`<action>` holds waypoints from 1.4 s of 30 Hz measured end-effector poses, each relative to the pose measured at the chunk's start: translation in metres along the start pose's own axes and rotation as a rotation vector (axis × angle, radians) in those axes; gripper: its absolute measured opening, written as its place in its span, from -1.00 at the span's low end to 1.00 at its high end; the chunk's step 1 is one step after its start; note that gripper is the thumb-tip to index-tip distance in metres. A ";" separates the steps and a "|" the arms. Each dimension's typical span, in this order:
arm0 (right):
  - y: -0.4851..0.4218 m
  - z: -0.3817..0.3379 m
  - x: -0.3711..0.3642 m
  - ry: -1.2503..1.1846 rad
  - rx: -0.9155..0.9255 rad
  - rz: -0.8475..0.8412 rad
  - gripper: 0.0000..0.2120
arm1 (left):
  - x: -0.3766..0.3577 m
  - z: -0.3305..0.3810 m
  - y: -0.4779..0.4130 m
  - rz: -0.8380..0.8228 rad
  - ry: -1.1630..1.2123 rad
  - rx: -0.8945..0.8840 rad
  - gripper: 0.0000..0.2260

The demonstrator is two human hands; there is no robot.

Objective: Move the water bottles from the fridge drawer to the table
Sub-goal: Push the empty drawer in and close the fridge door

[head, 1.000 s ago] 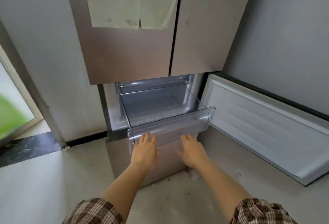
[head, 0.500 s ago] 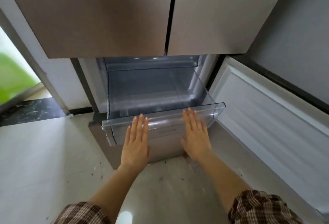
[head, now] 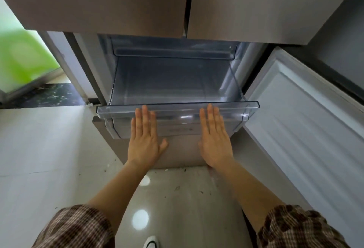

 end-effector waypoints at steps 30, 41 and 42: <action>-0.182 0.025 0.039 0.098 -0.150 0.000 0.03 | -0.001 -0.027 -0.179 -0.102 0.072 0.075 -0.06; -0.022 0.089 0.132 -0.032 -0.124 0.091 -0.27 | 0.072 0.114 -0.117 -0.151 0.312 -0.225 -0.28; -0.002 0.100 0.145 -0.039 -0.139 0.113 -0.29 | 0.081 0.136 -0.106 -0.141 0.344 -0.271 -0.30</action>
Point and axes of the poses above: each hand's wrist, its own y-axis away from the middle knuckle, its own x-axis out of the back of the hand, z = x × y, the point moved 10 cm from there along -y, towards the middle knuckle, and after that the axes turned 7 degrees about -z, right-handed, at the moved point
